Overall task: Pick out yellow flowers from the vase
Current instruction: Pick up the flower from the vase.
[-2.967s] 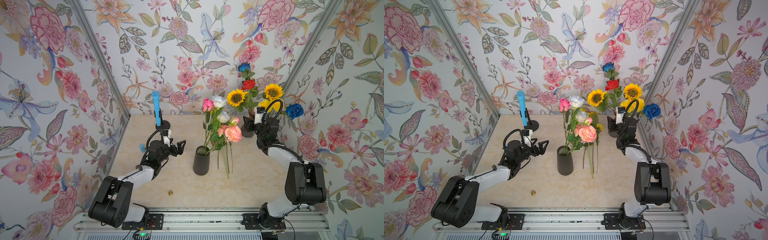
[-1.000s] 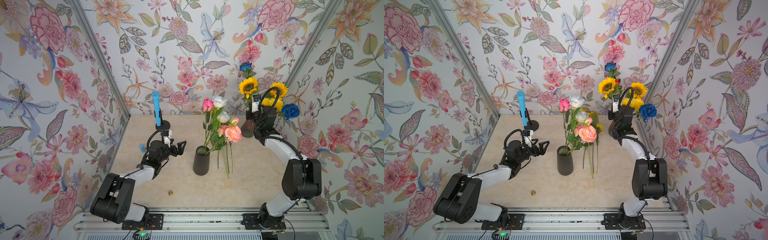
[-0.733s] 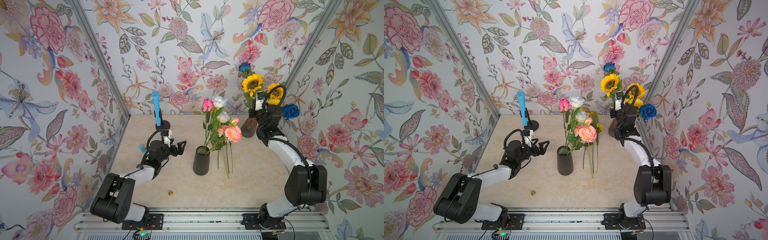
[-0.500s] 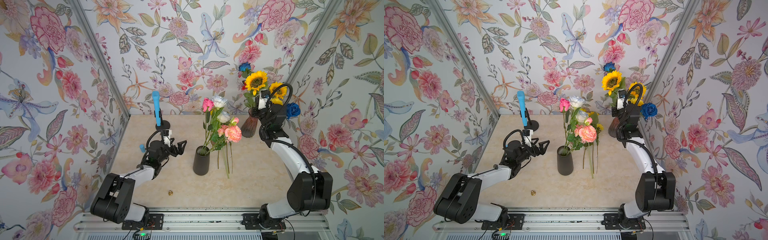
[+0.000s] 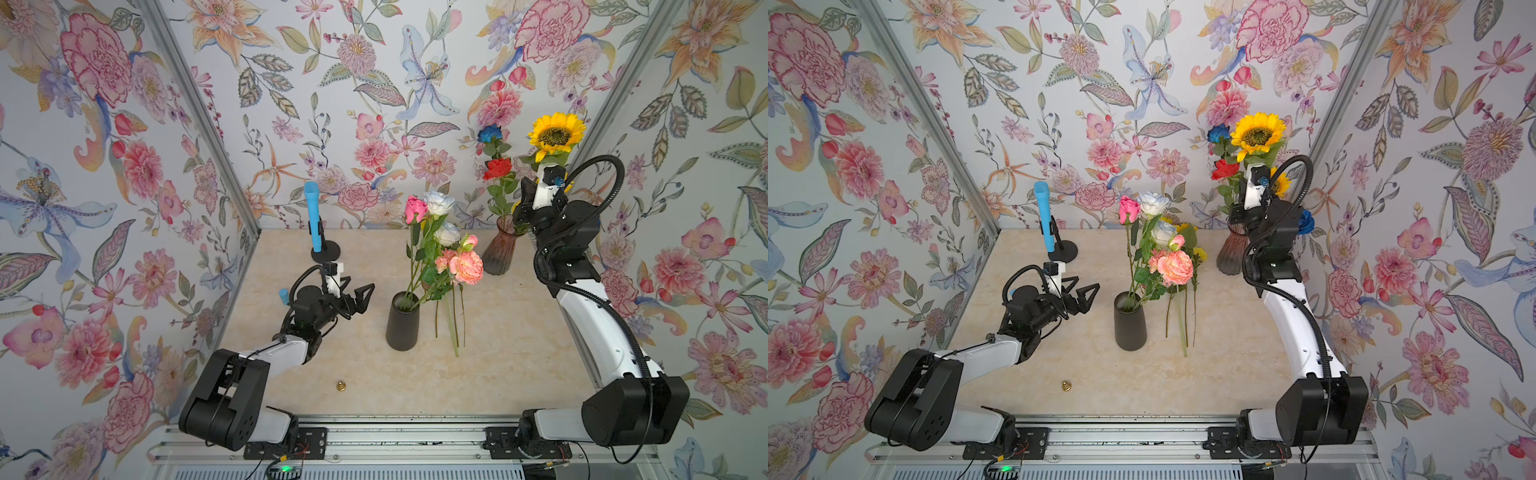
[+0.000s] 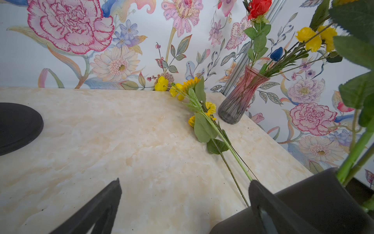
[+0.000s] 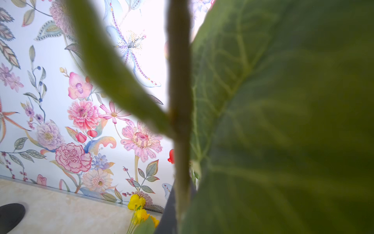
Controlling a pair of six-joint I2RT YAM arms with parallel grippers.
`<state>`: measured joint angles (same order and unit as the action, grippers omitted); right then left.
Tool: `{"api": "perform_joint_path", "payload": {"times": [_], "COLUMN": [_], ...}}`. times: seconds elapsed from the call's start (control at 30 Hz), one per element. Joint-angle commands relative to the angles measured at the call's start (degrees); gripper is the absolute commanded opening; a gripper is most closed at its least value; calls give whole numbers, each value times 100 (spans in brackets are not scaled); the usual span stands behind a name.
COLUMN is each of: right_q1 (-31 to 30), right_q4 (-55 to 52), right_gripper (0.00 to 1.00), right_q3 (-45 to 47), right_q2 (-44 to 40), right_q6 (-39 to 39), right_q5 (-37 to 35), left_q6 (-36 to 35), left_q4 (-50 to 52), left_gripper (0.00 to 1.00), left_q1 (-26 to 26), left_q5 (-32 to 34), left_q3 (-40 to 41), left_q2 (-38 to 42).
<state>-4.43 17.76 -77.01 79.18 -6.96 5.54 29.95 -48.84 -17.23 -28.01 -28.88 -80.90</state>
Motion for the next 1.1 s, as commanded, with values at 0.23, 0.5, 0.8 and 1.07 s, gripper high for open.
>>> {"api": "perform_joint_path", "payload": {"times": [0.23, 0.5, 0.8, 1.07], "right_q1": [-176, -417, -536, -690], "right_q4": [-455, -961, -2114, -3178], "right_gripper": [5, 5, 5, 5], "right_q3": [-393, -677, -1393, -1984], "right_q2": [-214, -188, 89, 359], "right_q6": [362, 387, 441, 394], "right_q5": [521, 777, 1157, 1171], "left_q6": [-60, -84, -91, -80], "left_q4": [-262, -276, -290, -310], "left_gripper": [100, 100, 100, 100], "left_q1": [45, 44, 40, 46], "left_q5": [-82, -52, -5, 5], "left_q3": [76, 94, 135, 146], "left_q2": [119, 140, 219, 224]}}
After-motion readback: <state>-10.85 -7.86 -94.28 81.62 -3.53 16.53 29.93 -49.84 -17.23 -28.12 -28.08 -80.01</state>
